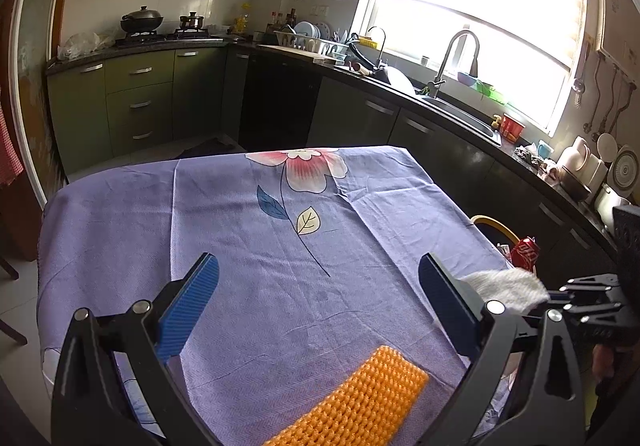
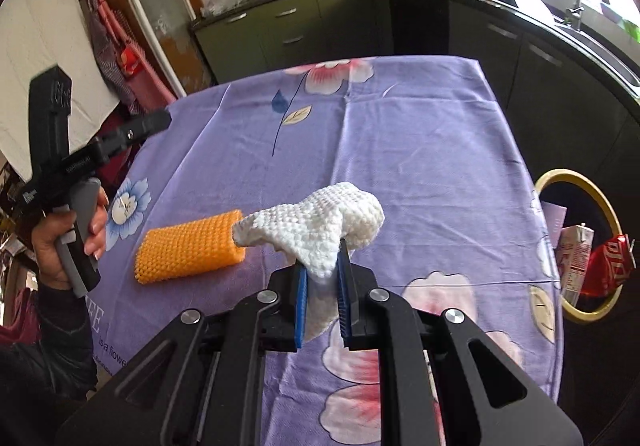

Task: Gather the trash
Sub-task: 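Carry the white tissue over the bin and open the right gripper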

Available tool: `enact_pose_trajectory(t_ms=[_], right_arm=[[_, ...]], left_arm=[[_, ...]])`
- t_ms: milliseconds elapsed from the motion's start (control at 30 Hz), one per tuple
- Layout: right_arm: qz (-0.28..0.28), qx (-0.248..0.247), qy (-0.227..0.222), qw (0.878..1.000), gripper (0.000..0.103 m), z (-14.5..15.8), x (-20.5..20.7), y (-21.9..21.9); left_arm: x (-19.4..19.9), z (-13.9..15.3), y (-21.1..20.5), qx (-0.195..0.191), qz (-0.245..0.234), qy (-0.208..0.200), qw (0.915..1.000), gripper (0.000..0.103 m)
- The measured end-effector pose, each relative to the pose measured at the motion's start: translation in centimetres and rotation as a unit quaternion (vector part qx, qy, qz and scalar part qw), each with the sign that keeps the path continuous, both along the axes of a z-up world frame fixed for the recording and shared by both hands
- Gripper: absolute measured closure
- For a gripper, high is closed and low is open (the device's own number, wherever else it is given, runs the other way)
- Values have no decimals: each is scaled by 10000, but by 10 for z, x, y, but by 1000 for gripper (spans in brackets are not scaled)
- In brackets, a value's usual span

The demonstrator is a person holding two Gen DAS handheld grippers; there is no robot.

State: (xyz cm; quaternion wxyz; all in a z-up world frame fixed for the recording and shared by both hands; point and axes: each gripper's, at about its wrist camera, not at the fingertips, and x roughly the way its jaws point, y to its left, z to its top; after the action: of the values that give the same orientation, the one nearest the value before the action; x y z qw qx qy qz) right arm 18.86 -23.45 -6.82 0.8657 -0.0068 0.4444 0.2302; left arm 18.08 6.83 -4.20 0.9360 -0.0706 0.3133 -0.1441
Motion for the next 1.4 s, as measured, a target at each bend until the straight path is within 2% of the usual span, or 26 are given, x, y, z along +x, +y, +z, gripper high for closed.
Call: enact_pose_trajectory(t_ms=[267,367,433,633,767,900,1000,1033,1100,1133,1233,1400], right_arm=[[-349,77,-426,9985,90,51,-4,-45],[-739,-51,-508,9960,90,69,10,-80],[-1103,-89,-411,9930,90,72,29,-112],[-2160,-395,134,9755,89,47,96,-205],[-2565,-501,664,9630,89,16,142,-246],[-2925,-656,978,9490,85,-13,180,-272],[-3194,-818,1181,9367,72,-28,202,-289],[-3243,-866,1209,9342,71,-30,204,-292],[-3312,-828,1170,9326,70,-26,199,-295],[-3287,-801,1080,9348,66,-20,191,-294],[-3128,-790,788,9432,56,-3,159,-281],[-2632,-334,451,9631,54,10,80,-246]], left_arm=[[1,-1,1,-10,1,23,10000,8],[1,-1,0,-6,-31,42,10000,8],[2,-2,-1,3,-47,61,10000,8],[6,-6,-4,27,-63,146,9999,8],[9,-11,-4,41,-46,229,9997,8],[11,-14,-7,65,-89,298,9995,8],[10,-14,-11,94,-178,304,9993,8],[10,-14,-13,102,-208,297,9993,8],[8,-14,-16,118,-295,286,9991,8],[7,-14,-18,133,-343,271,9990,8],[4,-13,-25,175,-456,252,9985,8],[-1,-14,-39,296,-695,233,9969,7]])
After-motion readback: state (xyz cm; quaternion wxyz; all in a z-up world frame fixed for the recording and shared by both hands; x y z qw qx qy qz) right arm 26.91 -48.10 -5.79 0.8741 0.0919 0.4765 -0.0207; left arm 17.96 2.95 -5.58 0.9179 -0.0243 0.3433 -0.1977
